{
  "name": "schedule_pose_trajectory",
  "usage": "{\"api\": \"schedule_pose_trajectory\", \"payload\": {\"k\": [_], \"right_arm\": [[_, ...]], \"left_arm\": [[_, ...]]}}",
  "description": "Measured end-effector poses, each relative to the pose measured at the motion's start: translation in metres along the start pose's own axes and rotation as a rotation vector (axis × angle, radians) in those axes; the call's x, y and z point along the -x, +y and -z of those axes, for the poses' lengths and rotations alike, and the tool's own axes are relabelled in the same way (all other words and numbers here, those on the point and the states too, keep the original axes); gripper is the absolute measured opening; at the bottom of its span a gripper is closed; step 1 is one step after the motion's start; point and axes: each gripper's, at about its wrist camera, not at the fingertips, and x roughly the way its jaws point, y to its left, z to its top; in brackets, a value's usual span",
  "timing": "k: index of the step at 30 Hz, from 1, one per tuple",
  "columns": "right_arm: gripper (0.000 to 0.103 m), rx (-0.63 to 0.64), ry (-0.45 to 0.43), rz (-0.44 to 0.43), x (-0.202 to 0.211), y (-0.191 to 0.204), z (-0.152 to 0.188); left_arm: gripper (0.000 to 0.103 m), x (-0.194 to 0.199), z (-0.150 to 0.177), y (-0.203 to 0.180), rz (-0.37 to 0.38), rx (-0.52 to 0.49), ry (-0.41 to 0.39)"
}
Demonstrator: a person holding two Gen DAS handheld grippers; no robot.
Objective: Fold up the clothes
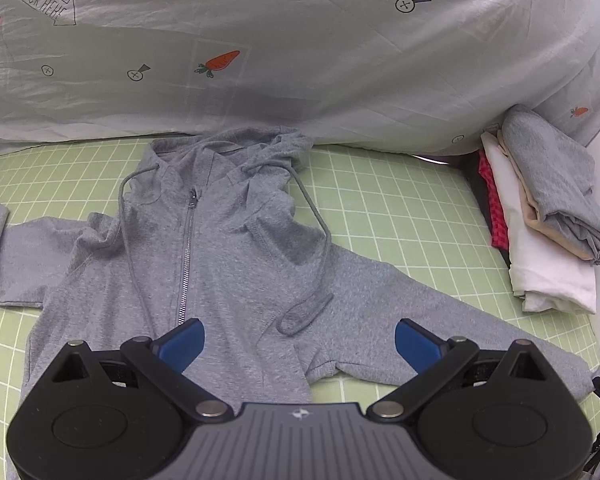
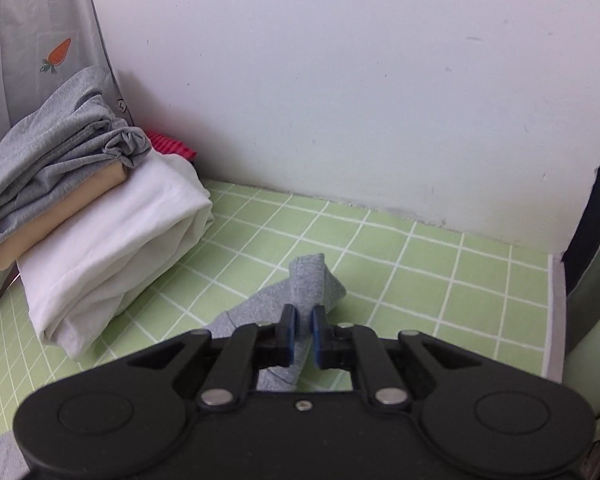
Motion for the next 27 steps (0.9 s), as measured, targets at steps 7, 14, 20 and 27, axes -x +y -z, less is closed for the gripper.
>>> {"api": "schedule_pose_trajectory", "payload": {"k": [7,14,20,27], "right_arm": [[0.009,0.002,0.044,0.129,-0.009,-0.017,0.010],[0.035,0.007,0.093,0.111,-0.001,-0.036,0.003],[0.083,0.175,0.095,-0.021,0.025,-0.008,0.013],[0.103,0.391,0.095,-0.268,0.061,0.040,0.051]], "left_arm": [[0.101,0.015,0.004,0.013,-0.021,0.070,-0.029],[0.101,0.049,0.033,0.032,-0.049,0.166,-0.063],[0.101,0.078,0.067,0.059,-0.100,0.282,-0.069],[0.101,0.103,0.099,0.077,-0.162,0.301,-0.065]]}}
